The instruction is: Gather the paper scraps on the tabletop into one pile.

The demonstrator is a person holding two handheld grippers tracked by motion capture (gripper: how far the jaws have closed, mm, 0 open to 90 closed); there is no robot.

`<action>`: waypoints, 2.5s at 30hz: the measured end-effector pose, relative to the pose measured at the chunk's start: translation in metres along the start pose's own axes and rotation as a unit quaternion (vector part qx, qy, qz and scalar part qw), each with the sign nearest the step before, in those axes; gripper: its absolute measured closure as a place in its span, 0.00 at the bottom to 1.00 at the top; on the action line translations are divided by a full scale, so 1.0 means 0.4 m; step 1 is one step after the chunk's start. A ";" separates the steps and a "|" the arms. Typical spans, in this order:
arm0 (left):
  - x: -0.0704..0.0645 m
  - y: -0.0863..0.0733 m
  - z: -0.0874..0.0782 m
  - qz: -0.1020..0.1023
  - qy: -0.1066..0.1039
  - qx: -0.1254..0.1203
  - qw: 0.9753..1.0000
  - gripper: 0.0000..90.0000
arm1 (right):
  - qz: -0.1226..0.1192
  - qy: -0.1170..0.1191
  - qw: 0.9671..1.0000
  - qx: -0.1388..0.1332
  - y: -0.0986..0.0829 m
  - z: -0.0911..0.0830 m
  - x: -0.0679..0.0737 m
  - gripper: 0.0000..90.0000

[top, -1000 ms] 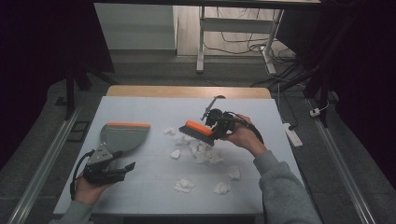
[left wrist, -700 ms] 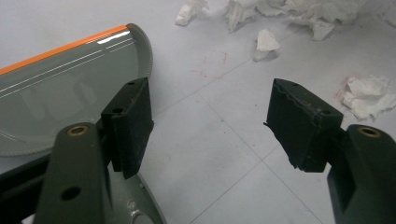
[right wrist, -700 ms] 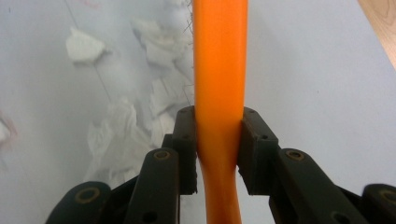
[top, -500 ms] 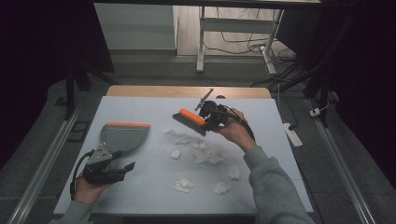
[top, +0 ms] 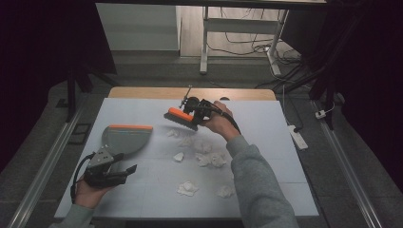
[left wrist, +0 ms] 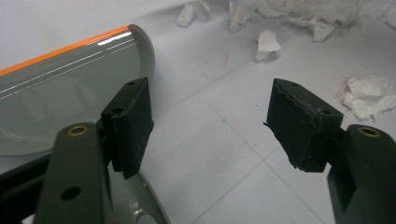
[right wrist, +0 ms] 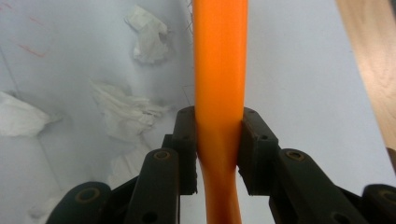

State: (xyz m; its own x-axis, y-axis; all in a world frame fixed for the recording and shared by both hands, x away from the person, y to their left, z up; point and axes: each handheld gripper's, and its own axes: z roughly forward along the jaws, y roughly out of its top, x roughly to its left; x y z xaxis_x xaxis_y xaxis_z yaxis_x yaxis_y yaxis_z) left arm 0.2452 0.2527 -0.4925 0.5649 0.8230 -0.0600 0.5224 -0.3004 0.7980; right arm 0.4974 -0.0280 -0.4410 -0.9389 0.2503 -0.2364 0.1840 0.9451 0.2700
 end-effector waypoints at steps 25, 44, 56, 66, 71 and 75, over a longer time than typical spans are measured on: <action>-0.007 0.004 0.000 0.004 0.001 0.002 1.000 0.36 | -0.065 0.080 0.995 -0.001 -0.062 -0.072 0.105 0.79; -0.002 0.000 0.001 0.001 0.001 0.002 1.000 0.36 | -0.049 0.021 0.998 0.014 0.018 -0.003 0.063 0.79; -0.003 0.001 -0.001 0.002 0.000 0.001 1.000 0.36 | -0.138 0.072 0.985 0.071 -0.007 -0.022 0.154 0.79; -0.007 0.003 0.001 0.003 0.002 0.003 1.000 0.36 | -0.108 0.068 0.991 0.027 -0.086 -0.092 0.151 0.79; -0.004 0.002 0.000 0.001 0.003 0.002 1.000 0.36 | -0.036 0.040 0.998 -0.026 -0.110 -0.132 0.118 0.79; -0.002 0.001 0.000 0.000 0.004 0.001 1.000 0.36 | 0.034 0.052 0.995 -0.080 -0.125 -0.175 0.109 0.79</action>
State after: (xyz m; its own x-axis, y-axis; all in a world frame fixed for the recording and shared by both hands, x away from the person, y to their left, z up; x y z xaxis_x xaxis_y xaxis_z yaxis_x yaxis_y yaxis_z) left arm 0.2450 0.2521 -0.4922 0.5600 0.8267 -0.0554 0.5231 -0.3010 0.7973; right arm 0.4270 -0.0790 -0.3994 -0.9521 0.2825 -0.1168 0.2080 0.8787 0.4296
